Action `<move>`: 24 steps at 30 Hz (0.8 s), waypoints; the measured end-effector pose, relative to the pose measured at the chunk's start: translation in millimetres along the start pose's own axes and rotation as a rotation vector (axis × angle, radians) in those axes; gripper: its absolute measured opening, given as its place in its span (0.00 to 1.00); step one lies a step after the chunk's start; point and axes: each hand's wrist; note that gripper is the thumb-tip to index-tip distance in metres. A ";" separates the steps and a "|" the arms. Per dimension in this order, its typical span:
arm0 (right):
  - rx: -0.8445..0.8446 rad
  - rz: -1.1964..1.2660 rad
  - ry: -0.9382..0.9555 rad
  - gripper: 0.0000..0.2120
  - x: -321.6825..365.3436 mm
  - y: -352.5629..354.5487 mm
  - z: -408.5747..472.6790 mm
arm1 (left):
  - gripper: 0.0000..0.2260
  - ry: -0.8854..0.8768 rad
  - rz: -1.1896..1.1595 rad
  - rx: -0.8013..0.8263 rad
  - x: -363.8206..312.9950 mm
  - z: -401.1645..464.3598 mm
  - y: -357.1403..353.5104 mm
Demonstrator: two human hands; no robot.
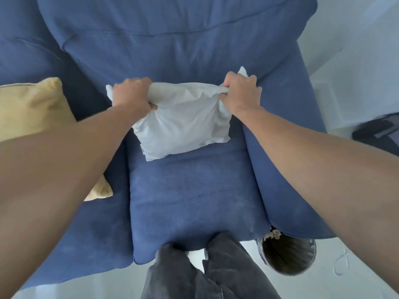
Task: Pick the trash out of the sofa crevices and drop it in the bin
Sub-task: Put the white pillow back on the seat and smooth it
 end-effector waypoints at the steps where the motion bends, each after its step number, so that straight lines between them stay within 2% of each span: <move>1: 0.005 0.002 0.003 0.05 0.9 -1.1 8.4 | 0.17 -0.002 0.020 -0.008 0.4 8.8 -0.6; 4: -0.029 0.028 0.015 0.05 8.3 -6.0 36.4 | 0.19 0.024 0.093 -0.051 2.2 37.1 4.4; 8: -0.066 0.057 -0.009 0.11 14.4 -13.8 59.5 | 0.25 0.054 0.135 -0.077 2.9 58.1 10.1; 12: 0.068 0.085 -0.034 0.19 7.3 -23.8 56.8 | 0.29 0.071 0.045 -0.096 4.1 47.5 -4.3; 15: 0.116 0.121 -0.011 0.27 -0.3 -27.9 48.1 | 0.31 0.076 0.018 -0.163 2.9 32.5 -15.5; 19: 0.068 0.217 -0.030 0.37 -7.9 -30.9 26.0 | 0.39 0.133 -0.042 -0.319 3.7 8.2 -31.1; 22: 0.008 0.239 -0.102 0.40 -14.4 -44.7 -12.3 | 0.42 0.191 -0.116 -0.383 1.4 -27.2 -53.3; 24: 0.013 0.253 -0.154 0.40 -19.8 -61.3 -46.8 | 0.42 0.208 -0.152 -0.345 -0.6 -57.4 -75.9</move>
Point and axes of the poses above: each hand's wrist, its own z-axis towards the middle knuckle, its own y-axis out of the back of the hand, x = y × z, and after that the axes turned 4 degrees about -z, right-handed
